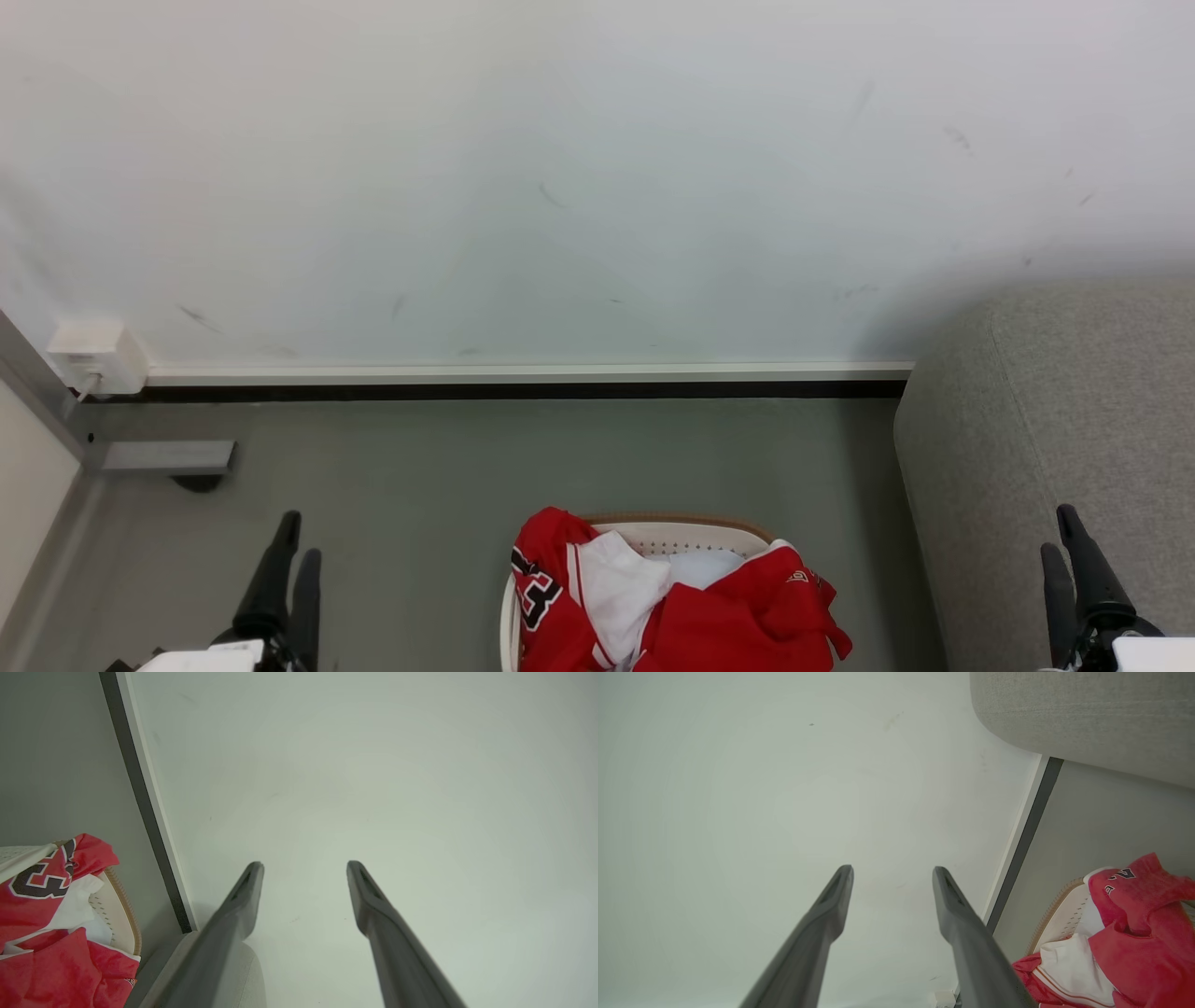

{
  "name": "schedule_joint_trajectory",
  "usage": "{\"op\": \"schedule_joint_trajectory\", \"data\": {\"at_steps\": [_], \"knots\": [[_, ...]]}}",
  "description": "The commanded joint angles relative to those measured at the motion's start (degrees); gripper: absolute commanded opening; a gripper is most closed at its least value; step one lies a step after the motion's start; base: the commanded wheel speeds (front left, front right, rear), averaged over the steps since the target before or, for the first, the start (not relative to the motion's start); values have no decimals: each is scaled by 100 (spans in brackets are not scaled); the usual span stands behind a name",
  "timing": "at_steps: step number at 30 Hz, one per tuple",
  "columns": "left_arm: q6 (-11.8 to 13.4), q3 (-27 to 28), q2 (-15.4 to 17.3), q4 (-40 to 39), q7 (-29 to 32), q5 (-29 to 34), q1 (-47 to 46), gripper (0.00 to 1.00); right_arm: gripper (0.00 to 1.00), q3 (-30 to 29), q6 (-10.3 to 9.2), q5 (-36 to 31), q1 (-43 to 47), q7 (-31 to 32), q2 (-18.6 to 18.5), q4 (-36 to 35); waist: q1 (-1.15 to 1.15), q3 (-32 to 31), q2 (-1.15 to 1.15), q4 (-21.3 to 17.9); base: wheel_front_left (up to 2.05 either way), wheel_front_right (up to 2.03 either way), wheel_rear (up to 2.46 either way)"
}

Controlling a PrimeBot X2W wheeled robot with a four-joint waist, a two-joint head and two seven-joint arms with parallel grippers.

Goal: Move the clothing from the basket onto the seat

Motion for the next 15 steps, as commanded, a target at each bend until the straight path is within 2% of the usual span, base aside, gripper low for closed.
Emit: {"op": "schedule_joint_trajectory", "data": {"at_steps": [1, 8, 15], "knots": [[-5, -13, 22, -102, -78, 9, -81, 100, 100, 49, 0, -3, -63, -50, -29, -130, 0, 1, 0, 1, 0, 0, 0], [-10, -34, 29, -222, -283, 138, -89, 100, 100, 245, -1, -88, -65, -236, -41, -309, 0, 2, 0, 1, 0, 0, 0], [-15, -50, 35, -350, -442, 653, -110, 100, 100, 436, -1, -286, -99, -425, -108, -433, 0, 4, 0, -1, 0, 0, 0]]}}
